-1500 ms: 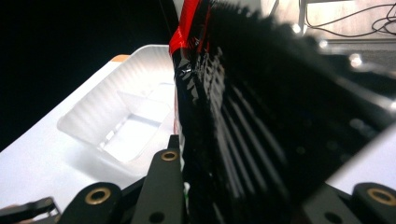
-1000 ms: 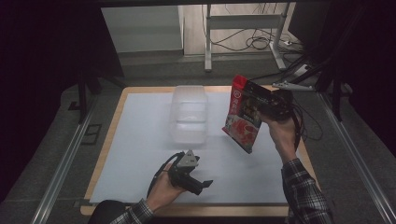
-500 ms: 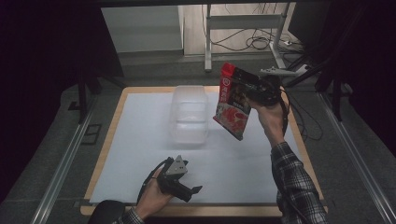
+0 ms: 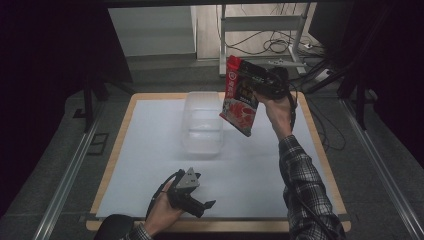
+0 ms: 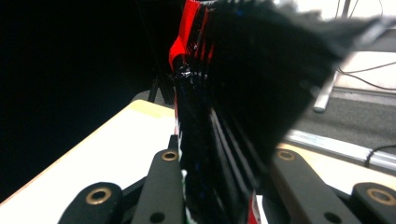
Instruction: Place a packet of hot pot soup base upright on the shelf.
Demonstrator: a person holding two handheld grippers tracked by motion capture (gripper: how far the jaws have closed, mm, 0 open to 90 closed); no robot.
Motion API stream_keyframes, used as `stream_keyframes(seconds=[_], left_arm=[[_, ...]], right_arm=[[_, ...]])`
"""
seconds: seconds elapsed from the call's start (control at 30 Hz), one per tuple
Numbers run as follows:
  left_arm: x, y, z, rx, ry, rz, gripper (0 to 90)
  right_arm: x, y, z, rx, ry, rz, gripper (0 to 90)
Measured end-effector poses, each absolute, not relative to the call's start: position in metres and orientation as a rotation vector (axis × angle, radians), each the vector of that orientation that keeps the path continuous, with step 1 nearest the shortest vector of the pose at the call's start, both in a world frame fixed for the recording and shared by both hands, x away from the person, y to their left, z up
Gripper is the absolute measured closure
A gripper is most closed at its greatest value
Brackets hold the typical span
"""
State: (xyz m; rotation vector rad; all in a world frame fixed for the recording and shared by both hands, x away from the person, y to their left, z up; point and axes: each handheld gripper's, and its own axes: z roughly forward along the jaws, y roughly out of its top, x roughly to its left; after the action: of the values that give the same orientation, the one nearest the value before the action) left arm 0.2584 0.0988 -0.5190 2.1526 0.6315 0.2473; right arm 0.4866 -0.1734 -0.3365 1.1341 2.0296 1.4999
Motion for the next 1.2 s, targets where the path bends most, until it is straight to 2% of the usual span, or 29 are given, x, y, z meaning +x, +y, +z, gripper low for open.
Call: stream_keyframes(seconds=[1.2], left_arm=[[0.258, 0.097, -0.519, 2.172, 0.594, 0.237, 1.0]], right_arm=[[0.555, -0.085, -0.357, 1.004, 2.058, 1.513, 76.4]])
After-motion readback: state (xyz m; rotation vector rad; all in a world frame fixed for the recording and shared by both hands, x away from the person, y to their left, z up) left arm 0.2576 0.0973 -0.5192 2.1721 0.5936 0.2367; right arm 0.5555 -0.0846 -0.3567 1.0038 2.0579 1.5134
